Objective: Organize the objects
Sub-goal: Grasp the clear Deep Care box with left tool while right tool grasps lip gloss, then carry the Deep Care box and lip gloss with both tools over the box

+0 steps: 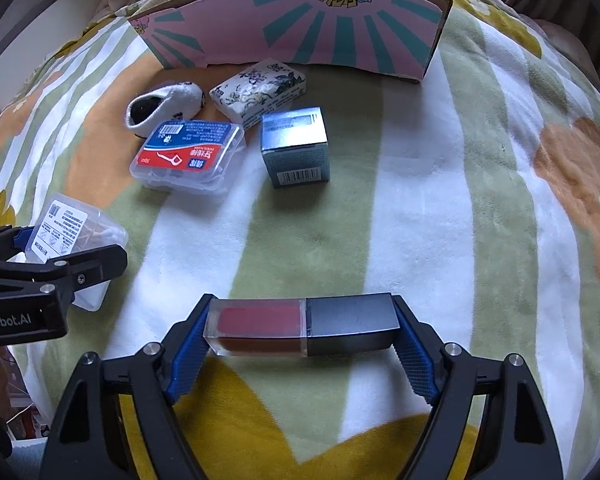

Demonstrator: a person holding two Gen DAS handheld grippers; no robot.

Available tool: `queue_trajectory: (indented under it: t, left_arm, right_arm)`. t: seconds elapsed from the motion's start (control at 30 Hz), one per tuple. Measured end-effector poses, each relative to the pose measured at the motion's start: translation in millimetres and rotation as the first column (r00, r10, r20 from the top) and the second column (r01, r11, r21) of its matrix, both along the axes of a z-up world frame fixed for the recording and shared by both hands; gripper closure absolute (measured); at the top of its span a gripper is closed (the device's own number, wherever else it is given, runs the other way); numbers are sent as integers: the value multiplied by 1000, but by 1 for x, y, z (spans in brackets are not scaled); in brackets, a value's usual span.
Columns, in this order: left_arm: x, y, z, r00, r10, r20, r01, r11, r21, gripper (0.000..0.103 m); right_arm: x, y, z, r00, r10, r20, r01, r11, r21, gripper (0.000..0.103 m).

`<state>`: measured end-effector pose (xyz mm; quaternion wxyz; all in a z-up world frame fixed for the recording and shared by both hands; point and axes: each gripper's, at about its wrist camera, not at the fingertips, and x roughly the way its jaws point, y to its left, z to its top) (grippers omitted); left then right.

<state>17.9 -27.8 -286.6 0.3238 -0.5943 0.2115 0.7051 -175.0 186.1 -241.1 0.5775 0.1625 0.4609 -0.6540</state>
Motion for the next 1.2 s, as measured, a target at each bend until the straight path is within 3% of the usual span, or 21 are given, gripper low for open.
queue_trajectory:
  t: [0.2, 0.4, 0.6, 0.63, 0.67, 0.93, 1.2]
  left_arm:
    - [-9, 2, 32, 1000, 8, -22, -7, 999, 40, 14]
    - [-30, 4, 85, 998, 30, -48, -25, 995, 99, 14]
    - [-49, -4, 143, 996, 1, -91, 12, 989, 147, 14]
    - [-51, -7, 153, 995, -4, -102, 20, 988, 153, 14]
    - [-55, -3, 160, 994, -9, -111, 27, 987, 160, 14]
    - [-64, -14, 231, 987, -26, -159, 60, 976, 209, 14]
    - [-55, -27, 268, 986, -24, -163, 64, 967, 246, 14]
  right_arm:
    - [19, 5, 39, 1000, -1, -7, 1, 999, -42, 23]
    - [65, 2, 83, 1000, 0, -14, -1, 993, -117, 23]
    - [103, 9, 130, 1000, -13, -3, 12, 982, -188, 23]
    - [108, 11, 138, 1000, -27, -6, 25, 979, -202, 23]
    - [113, 12, 145, 977, -197, -83, 167, 944, -284, 23]
    - [149, 36, 180, 961, -262, -90, 217, 913, -344, 23]
    - [162, 60, 196, 940, -332, -76, 280, 880, -384, 23]
